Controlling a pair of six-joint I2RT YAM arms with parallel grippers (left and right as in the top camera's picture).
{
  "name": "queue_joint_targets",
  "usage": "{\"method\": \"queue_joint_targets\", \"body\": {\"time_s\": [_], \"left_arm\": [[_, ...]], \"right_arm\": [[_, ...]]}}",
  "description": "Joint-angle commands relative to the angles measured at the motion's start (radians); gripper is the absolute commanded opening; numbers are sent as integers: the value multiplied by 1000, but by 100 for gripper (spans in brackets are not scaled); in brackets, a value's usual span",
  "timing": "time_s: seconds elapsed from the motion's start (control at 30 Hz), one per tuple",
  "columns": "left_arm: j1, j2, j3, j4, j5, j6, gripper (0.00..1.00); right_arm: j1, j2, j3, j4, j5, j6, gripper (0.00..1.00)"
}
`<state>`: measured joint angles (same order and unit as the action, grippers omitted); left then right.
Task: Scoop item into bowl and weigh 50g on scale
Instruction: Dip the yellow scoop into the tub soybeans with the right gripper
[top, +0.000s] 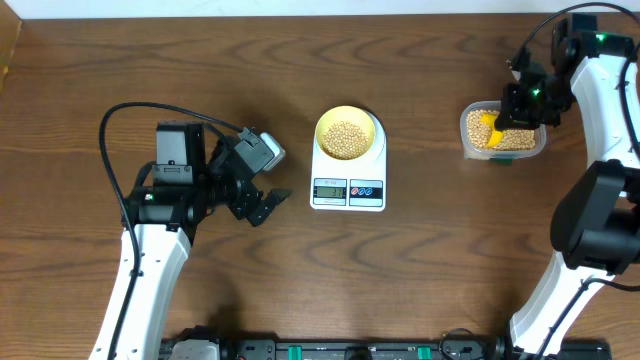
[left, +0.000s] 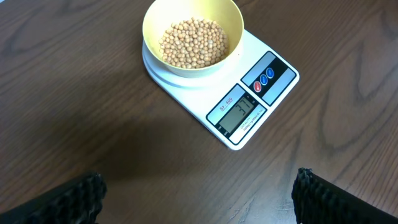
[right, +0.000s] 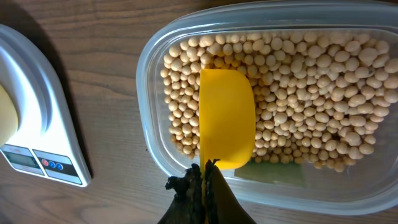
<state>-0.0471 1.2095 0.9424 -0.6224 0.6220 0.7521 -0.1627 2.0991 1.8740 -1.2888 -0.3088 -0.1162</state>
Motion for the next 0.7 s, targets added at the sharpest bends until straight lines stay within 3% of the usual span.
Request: {"method": "queue_joint_targets", "body": {"time_s": [0.0, 0.67], "left_arm": [[-2, 3, 17, -1, 6, -13, 98], [-2, 3, 17, -1, 6, -13, 98]], "right_arm": [[-5, 2, -16, -5, -20, 7, 1], [-7, 16, -32, -29, -68, 6, 1]]}}
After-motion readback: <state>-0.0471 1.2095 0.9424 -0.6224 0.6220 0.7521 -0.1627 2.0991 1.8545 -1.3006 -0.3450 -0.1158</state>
